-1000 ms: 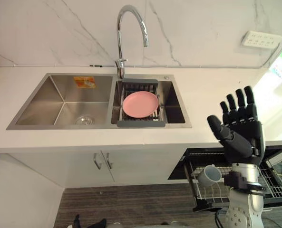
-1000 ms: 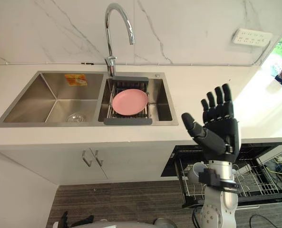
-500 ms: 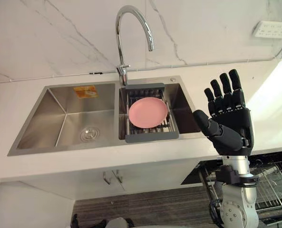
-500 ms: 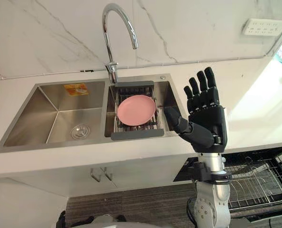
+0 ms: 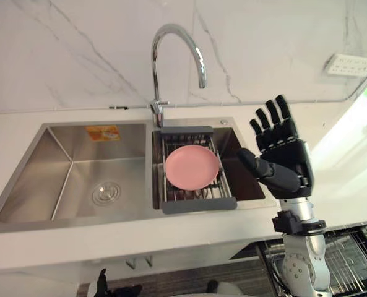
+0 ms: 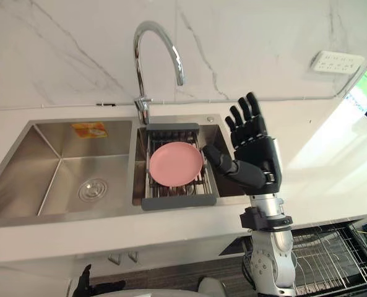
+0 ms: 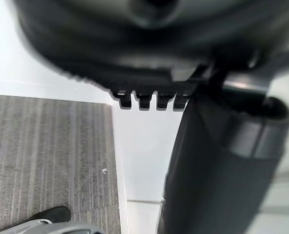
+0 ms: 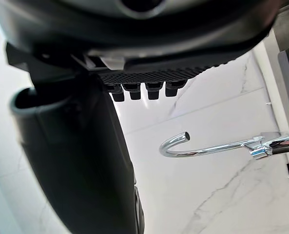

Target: Walk over to the sink, pick up the cup, carry it to the dishwasher, place the cup inside the dishwasher, then close the dishwasher door

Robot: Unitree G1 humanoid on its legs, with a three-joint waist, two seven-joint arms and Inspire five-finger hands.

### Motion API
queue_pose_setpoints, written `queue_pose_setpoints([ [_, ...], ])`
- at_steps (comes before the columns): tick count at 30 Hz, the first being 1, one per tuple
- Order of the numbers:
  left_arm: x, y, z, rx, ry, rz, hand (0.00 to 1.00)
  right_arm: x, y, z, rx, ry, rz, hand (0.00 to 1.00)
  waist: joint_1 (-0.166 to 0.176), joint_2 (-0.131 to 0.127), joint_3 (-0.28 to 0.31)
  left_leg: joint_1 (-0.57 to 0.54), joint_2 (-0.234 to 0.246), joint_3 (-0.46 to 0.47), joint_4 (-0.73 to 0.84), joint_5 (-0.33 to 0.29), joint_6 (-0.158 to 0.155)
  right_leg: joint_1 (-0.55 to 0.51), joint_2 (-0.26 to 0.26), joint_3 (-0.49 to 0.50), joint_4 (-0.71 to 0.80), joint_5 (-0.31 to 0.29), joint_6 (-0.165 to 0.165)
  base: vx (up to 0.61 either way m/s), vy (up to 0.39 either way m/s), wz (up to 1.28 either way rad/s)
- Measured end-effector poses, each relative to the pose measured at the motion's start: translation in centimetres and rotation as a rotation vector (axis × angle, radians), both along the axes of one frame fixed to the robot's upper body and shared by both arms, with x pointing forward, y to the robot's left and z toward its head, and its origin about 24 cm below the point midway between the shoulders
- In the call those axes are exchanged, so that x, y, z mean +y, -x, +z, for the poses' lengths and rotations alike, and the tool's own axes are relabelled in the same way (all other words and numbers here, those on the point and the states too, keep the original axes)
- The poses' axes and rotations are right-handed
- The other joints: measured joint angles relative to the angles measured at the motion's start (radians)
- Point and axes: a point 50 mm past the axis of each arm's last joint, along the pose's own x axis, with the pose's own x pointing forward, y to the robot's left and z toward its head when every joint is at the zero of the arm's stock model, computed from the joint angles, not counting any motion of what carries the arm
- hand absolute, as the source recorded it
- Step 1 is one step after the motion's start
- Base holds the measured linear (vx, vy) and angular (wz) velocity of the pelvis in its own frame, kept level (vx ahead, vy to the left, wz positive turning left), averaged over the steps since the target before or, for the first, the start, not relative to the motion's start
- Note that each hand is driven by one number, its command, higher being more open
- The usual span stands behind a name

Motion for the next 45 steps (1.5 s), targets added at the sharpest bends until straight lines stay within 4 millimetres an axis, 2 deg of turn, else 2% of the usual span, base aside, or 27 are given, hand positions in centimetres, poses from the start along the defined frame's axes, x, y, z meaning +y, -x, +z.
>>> queue_pose_setpoints([
  [5, -0.1, -0.1, 0.0, 0.001, -0.007, -0.027, 1.0, -0.4, -0.9, 0.9, 0.01, 0.176, -0.023, 1.0, 0.001, 0.006, 0.004, 0.0, -0.005, -0.005, -0.03, 0.008, -0.012, 0.061, 0.015, -0.002, -0.159, 0.082, 0.008, 0.0, -0.008, 0.01],
  [8, -0.1, -0.1, 0.0, 0.003, -0.01, -0.038, 1.0, -0.3, -1.4, 1.0, 0.025, 0.333, -0.063, 1.0, 0.006, 0.008, 0.004, -0.007, -0.016, -0.005, -0.041, 0.015, -0.008, 0.066, 0.012, -0.001, -0.195, 0.103, 0.011, -0.04, -0.003, 0.01],
  [13, -0.2, -0.2, 0.0, 0.005, -0.009, -0.043, 1.0, -1.0, -1.9, 1.4, 0.025, 0.778, -0.146, 1.0, 0.01, 0.012, 0.007, -0.015, -0.02, -0.015, -0.055, 0.024, -0.006, 0.058, 0.01, -0.01, -0.198, 0.105, 0.011, -0.02, -0.016, 0.06],
  [16, -0.3, -0.3, 0.0, 0.01, -0.018, -0.07, 1.0, -1.3, -2.9, 3.0, -0.038, 1.036, -0.175, 1.0, 0.009, 0.012, 0.007, -0.023, -0.02, -0.017, -0.057, 0.029, -0.004, 0.051, 0.01, -0.012, -0.198, 0.106, 0.01, -0.04, -0.025, 0.02],
  [21, -0.3, -0.4, 0.0, 0.019, -0.019, -0.078, 1.0, -0.7, -4.5, 5.2, -0.114, 1.278, -0.206, 1.0, 0.01, 0.012, 0.005, -0.029, -0.021, -0.031, -0.058, 0.035, -0.003, 0.051, 0.009, -0.024, -0.198, 0.107, 0.008, -0.05, -0.023, 0.07],
  [24, -0.2, -0.4, -0.1, 0.027, -0.018, -0.078, 1.0, 0.4, -5.2, 5.3, -0.133, 1.399, -0.184, 1.0, 0.012, 0.01, 0.002, -0.035, -0.024, -0.042, -0.065, 0.045, -0.004, 0.047, 0.007, -0.035, -0.198, 0.109, 0.006, -0.05, -0.019, 0.11],
  [29, -0.3, -0.9, -0.1, 0.029, -0.016, -0.09, 1.0, 1.0, -6.4, 2.9, -0.033, 1.502, -0.096, 1.0, 0.035, 0.009, 0.001, -0.036, -0.03, -0.061, -0.082, 0.062, -0.008, 0.046, 0.004, -0.053, -0.199, 0.113, 0.001, -0.05, -0.017, 0.1],
  [30, 0.3, -0.6, 0.0, 0.036, -0.017, -0.073, 1.0, 0.4, -8.0, 1.5, 0.084, 1.528, -0.044, 1.0, 0.035, -0.018, 0.017, -0.034, -0.036, -0.097, -0.122, 0.09, -0.006, 0.034, 0.0, -0.061, -0.203, 0.125, -0.001, -0.02, -0.002, 0.07],
  [36, 0.3, -0.6, 0.0, 0.036, -0.017, -0.071, 1.0, 0.4, -8.0, 1.6, 0.084, 1.528, -0.044, 1.0, 0.034, -0.018, 0.017, -0.034, -0.037, -0.097, -0.122, 0.09, -0.006, 0.033, 0.0, -0.061, -0.203, 0.125, -0.001, 0.0, 0.0, 0.0],
  [39, 0.3, -0.6, 0.0, 0.038, -0.017, -0.071, 1.0, 0.7, -7.7, 2.2, 0.056, 1.522, -0.055, 1.0, 0.034, -0.017, 0.017, -0.036, -0.034, -0.094, -0.12, 0.09, -0.005, 0.034, -0.002, -0.06, -0.2, 0.126, -0.001, 0.0, 0.0, 0.0],
  [41, 0.3, -0.6, 0.0, 0.041, -0.018, -0.069, 1.0, 1.4, -6.8, 3.0, -0.001, 1.509, -0.065, 1.0, 0.035, -0.017, 0.017, -0.037, -0.032, -0.093, -0.119, 0.09, -0.005, 0.034, -0.004, -0.061, -0.2, 0.126, -0.001, 0.0, 0.0, 0.0],
  [45, 0.3, -0.6, 0.0, 0.047, -0.019, -0.066, 1.0, 2.4, -5.1, 3.4, -0.057, 1.484, -0.049, 1.0, 0.035, -0.017, 0.017, -0.035, -0.031, -0.092, -0.119, 0.091, -0.006, 0.039, -0.005, -0.065, -0.2, 0.126, -0.001, 0.0, 0.0, 0.01],
])
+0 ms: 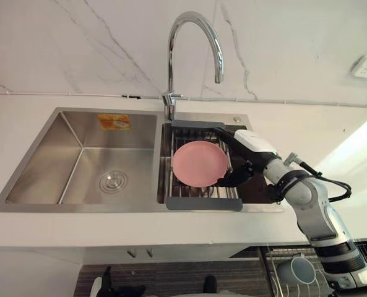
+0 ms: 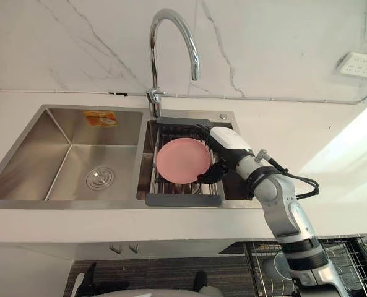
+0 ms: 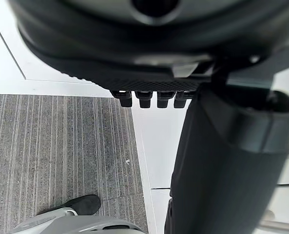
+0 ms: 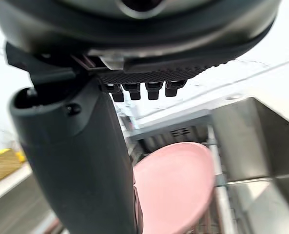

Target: Walk over to the sink, pick up the cup, carry it to the dishwasher, place the cup inside the dishwasher, then close the dishwasher door

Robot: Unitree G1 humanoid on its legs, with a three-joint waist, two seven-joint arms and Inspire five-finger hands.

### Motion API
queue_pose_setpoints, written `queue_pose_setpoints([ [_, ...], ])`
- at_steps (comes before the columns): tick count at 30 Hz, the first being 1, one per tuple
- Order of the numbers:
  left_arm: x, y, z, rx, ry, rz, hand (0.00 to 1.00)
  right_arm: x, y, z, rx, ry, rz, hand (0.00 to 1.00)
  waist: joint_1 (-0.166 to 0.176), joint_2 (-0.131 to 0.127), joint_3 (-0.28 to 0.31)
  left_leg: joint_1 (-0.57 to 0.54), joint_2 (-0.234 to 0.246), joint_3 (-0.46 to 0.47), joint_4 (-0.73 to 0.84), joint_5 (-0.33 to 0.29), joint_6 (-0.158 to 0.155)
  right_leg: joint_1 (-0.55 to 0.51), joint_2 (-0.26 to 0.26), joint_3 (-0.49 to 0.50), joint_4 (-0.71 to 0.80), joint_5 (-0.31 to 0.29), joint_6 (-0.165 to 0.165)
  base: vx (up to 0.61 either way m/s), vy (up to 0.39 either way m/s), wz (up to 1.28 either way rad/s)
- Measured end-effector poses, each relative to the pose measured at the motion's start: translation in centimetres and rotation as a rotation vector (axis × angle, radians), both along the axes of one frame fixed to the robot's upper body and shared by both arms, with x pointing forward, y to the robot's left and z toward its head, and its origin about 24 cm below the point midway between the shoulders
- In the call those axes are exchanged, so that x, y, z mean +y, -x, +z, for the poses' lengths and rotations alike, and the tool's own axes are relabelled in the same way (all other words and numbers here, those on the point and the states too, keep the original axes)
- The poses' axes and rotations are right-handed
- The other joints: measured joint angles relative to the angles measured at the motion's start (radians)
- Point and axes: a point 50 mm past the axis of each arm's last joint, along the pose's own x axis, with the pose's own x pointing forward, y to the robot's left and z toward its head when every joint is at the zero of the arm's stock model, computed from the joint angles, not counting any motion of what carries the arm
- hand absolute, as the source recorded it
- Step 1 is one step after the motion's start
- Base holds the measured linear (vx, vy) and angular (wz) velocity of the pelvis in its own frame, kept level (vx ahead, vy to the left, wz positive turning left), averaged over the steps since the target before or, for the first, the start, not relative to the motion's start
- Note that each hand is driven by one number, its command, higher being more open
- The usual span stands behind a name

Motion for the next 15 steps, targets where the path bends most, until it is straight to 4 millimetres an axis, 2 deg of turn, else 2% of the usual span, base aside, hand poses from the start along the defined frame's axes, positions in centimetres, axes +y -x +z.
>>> queue_pose_setpoints([
  [5, 0.0, 0.2, 0.0, 0.008, -0.002, 0.008, 1.0, 0.5, 0.8, -0.4, 0.01, -0.014, 0.011, 1.0, 0.002, 0.0, 0.0, 0.006, 0.002, 0.008, -0.003, -0.001, 0.0, 0.007, -0.001, -0.001, 0.0, 0.0, 0.0, 0.0, 0.0, 0.0],
  [15, 0.0, 0.2, 0.1, 0.006, -0.002, 0.011, 1.0, 0.6, 1.1, -1.2, -0.024, 0.15, -0.032, 1.0, 0.015, 0.002, -0.001, 0.01, 0.012, 0.025, -0.01, 0.0, -0.006, 0.005, 0.009, -0.001, 0.0, -0.001, -0.002, 0.0, 0.0, -0.02],
])
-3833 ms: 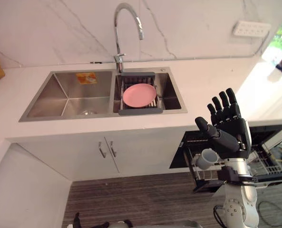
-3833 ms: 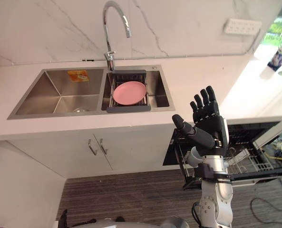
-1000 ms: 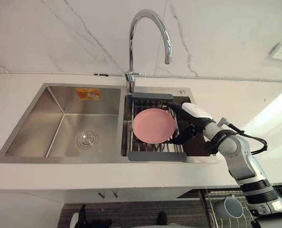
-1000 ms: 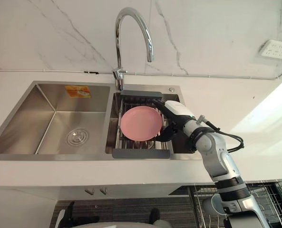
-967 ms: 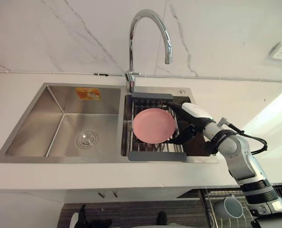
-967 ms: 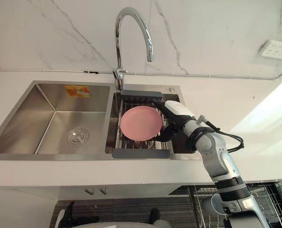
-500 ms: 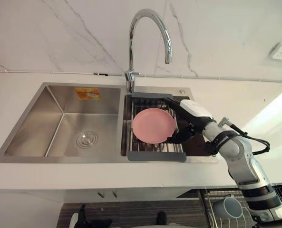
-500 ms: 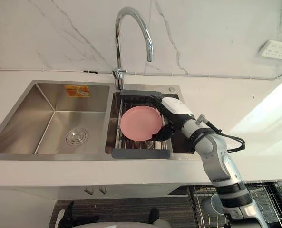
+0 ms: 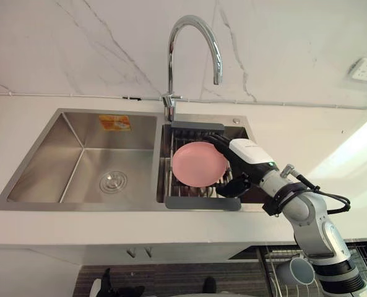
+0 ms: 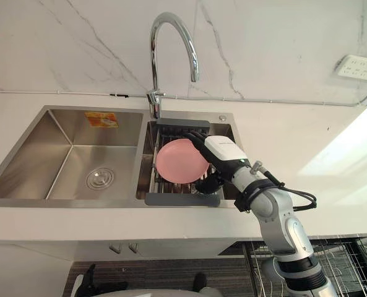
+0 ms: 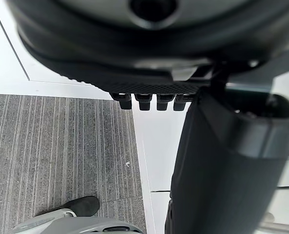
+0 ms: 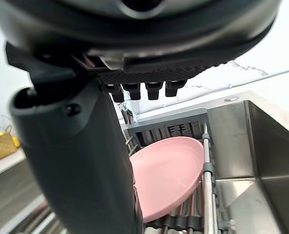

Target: Walk over to the sink, pick up the cup, carry it to the dishwasher, place the cup inside the dishwasher, then close the dishwasher door

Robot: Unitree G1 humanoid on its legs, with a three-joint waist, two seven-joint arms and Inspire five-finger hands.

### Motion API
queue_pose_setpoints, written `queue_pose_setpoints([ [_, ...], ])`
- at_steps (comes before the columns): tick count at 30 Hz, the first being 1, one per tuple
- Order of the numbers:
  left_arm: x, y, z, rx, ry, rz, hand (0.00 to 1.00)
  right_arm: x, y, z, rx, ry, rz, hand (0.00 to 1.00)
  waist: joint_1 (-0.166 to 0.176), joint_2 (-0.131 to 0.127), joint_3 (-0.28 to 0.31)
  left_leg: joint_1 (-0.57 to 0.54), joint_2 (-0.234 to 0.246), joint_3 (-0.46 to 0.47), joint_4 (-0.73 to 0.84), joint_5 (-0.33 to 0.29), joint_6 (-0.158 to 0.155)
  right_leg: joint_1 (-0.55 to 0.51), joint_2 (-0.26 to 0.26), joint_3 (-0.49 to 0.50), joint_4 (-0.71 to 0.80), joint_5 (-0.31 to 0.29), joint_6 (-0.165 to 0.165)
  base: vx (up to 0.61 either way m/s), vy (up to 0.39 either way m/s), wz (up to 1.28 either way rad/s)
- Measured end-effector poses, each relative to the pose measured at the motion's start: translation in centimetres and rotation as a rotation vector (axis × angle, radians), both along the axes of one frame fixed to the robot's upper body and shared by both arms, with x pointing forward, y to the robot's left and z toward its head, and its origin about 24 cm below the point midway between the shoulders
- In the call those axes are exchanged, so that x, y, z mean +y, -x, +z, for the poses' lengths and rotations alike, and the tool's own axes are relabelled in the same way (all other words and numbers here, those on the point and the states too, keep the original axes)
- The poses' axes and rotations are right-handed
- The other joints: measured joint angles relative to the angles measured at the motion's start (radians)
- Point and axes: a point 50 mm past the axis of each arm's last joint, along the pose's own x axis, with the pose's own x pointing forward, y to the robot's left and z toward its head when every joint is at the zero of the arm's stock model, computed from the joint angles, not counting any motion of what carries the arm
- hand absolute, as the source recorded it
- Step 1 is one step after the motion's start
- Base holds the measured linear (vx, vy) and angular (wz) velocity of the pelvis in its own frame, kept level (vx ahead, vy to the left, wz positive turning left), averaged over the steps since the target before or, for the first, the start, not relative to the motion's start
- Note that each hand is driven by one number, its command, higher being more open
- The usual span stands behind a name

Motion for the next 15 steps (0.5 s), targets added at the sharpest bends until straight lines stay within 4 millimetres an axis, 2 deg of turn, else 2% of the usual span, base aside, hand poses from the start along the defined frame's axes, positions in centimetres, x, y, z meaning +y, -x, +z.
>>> queue_pose_setpoints([
  [8, 0.0, 0.1, 0.0, 0.005, 0.002, 0.002, 1.0, 1.2, 0.2, -0.8, 0.02, 0.07, 0.046, 1.0, 0.014, -0.001, -0.014, -0.001, 0.001, 0.0, 0.0, 0.001, -0.002, 0.0, 0.0, -0.004, -0.004, 0.0, 0.0, 0.0, 0.0, 0.0],
  [15, 0.0, 0.4, -0.1, 0.019, 0.002, 0.005, 1.0, 2.0, -0.7, -1.4, 0.034, 0.155, 0.083, 1.0, 0.019, -0.002, -0.033, -0.003, 0.002, -0.004, 0.0, 0.003, -0.004, 0.001, 0.0, -0.009, -0.004, 0.0, 0.0, 0.0, 0.0, 0.0],
])
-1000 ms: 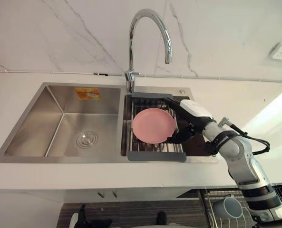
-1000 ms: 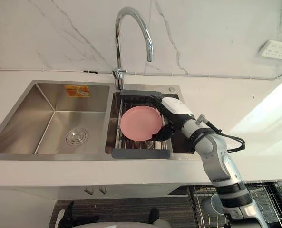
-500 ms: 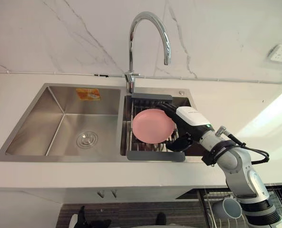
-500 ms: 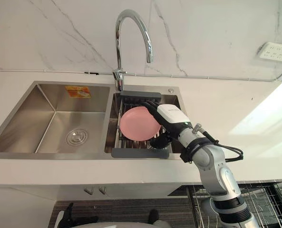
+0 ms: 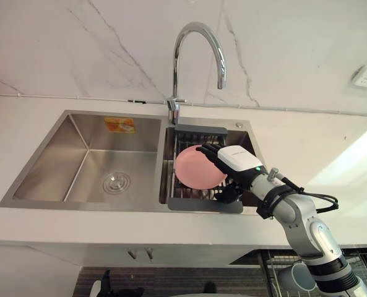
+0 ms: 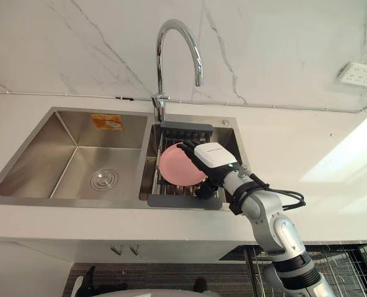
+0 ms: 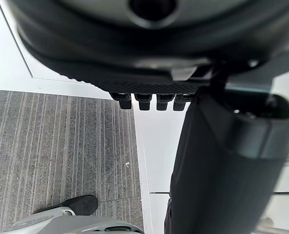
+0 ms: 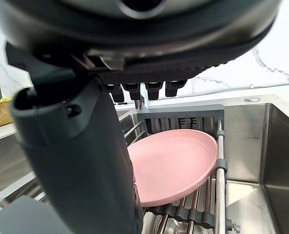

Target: Walk over to the sink, pick up the cup, carry it to the dishwasher, place the cup inside the dishwasher, then close the dishwasher door

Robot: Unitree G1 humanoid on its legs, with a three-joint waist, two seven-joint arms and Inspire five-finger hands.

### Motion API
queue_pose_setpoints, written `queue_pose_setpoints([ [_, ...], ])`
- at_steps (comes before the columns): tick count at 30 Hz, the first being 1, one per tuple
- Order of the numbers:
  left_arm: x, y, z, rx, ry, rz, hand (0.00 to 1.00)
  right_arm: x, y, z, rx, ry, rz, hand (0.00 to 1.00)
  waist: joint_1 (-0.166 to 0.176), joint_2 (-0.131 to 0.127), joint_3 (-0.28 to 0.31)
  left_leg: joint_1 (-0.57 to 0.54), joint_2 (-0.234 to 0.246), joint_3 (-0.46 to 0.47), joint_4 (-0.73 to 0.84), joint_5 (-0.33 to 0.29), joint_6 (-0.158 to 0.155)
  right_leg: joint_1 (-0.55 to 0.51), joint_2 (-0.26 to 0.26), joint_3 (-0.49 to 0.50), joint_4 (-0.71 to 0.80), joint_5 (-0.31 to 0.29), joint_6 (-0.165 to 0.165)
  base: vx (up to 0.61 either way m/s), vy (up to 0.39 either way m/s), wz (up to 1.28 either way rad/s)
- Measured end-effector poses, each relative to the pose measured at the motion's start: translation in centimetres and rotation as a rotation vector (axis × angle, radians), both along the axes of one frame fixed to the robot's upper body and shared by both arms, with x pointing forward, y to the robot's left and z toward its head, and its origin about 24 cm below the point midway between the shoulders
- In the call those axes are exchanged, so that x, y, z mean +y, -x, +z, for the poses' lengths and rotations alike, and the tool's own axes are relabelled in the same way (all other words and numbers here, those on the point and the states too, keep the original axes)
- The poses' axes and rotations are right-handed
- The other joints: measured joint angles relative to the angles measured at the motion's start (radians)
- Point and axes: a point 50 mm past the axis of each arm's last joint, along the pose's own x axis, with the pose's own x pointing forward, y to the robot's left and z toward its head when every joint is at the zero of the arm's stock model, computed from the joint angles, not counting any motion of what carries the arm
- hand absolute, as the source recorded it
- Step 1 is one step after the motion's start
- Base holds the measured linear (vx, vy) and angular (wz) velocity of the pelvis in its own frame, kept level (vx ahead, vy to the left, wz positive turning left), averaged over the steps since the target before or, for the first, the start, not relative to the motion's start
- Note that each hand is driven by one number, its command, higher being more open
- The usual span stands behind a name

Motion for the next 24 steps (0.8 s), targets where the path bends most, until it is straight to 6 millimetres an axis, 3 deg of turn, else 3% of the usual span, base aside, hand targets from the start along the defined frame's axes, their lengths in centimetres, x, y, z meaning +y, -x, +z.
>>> queue_pose_setpoints([
  [18, 0.4, -0.1, 0.1, 0.0, 0.0, -0.001, 1.0, -0.3, -2.8, -2.8, 0.043, 0.201, -0.046, 1.0, 0.027, -0.015, -0.009, 0.002, -0.001, -0.03, -0.042, 0.034, -0.013, 0.002, -0.003, -0.039, 0.0, -0.004, 0.001, -0.01, -0.002, 0.05],
  [24, 0.4, -0.1, 0.2, -0.01, 0.006, -0.006, 1.0, -1.7, -3.2, -5.2, 0.107, 0.253, -0.116, 1.0, 0.036, -0.015, -0.007, 0.002, 0.0, -0.032, -0.047, 0.037, -0.016, 0.0, -0.004, -0.046, 0.0, -0.008, 0.003, 0.01, 0.004, 0.02],
])
